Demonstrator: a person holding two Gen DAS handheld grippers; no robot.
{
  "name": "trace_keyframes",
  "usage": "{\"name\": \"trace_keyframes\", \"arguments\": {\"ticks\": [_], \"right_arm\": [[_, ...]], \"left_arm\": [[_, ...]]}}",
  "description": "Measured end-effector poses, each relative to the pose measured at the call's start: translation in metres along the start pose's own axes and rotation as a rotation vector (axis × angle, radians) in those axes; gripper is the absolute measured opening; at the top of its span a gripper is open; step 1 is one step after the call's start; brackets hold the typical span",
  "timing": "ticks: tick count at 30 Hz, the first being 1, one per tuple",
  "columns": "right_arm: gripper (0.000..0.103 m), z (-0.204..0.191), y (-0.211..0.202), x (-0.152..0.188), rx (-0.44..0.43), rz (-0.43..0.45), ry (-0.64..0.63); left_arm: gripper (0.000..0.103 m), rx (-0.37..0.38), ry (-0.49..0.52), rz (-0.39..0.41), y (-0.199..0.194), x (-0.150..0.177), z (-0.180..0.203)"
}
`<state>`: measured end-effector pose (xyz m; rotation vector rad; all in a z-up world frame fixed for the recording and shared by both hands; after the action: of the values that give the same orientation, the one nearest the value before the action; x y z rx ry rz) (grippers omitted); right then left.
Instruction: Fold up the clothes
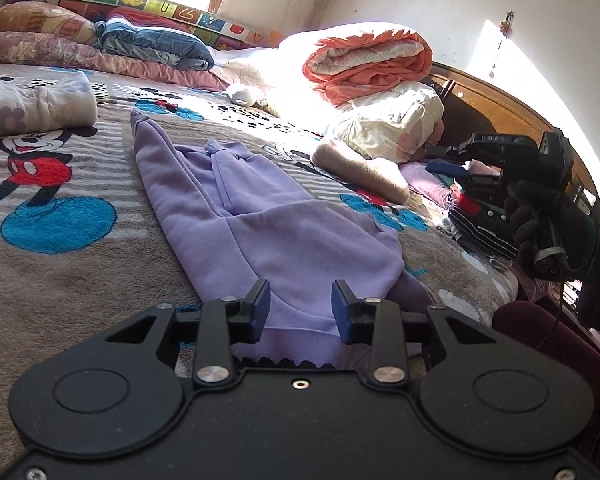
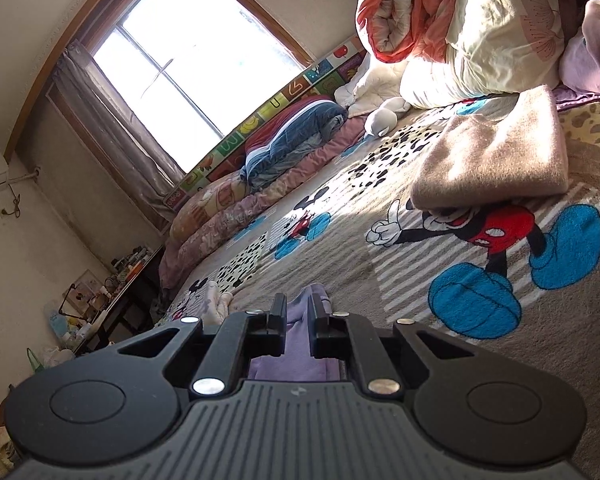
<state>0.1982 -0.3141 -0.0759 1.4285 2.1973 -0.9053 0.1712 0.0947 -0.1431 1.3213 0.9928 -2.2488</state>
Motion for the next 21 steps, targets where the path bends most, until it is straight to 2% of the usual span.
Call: {"name": "trace_keyframes", "arguments": {"ticks": [1, 2, 3, 4, 5, 12, 18, 21], "right_arm": [[0.023, 0.007, 0.002, 0.006, 0.018, -0.014, 0.019], [0.041, 0.013, 0.003, 0.012, 0.037, -0.028, 0.039], [0.051, 0.019, 0.005, 0.018, 0.055, -0.043, 0.058], [0.067, 0.026, 0.006, 0.024, 0.073, -0.057, 0.078], [0.073, 0.032, 0.008, 0.030, 0.091, -0.071, 0.097], [0.074, 0.082, 0.030, 0.069, 0.184, -0.126, 0.267], [0.072, 0.098, 0.045, 0.064, 0.139, -0.045, 0.302], [0.062, 0.101, 0.050, 0.062, 0.126, -0.034, 0.309]], "left_arm": [[0.032, 0.007, -0.010, 0.009, -0.003, 0.000, -0.001], [0.032, 0.005, -0.009, 0.008, -0.004, 0.000, -0.001], [0.032, 0.003, -0.007, 0.007, -0.005, 0.001, -0.001], [0.032, 0.001, -0.005, 0.006, -0.007, 0.001, -0.001], [0.032, -0.002, -0.003, 0.005, -0.008, 0.002, -0.001], [0.032, -0.059, -0.067, 0.031, -0.025, 0.006, -0.017], [0.029, -0.066, -0.054, 0.004, -0.023, 0.011, -0.016], [0.028, -0.052, -0.030, -0.025, -0.015, 0.014, -0.011]]}}
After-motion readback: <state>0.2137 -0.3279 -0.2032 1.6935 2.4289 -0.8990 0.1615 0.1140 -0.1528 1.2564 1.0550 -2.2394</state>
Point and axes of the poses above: each gripper's, at about its wrist camera, not at the fingertips, and y roughly the way its jaws point, z to its right, x to its underside, the point moved 3 cm from there along y, roughly the way its jaws point, and after that the axes turned 4 degrees about y, right-handed, at the moved point
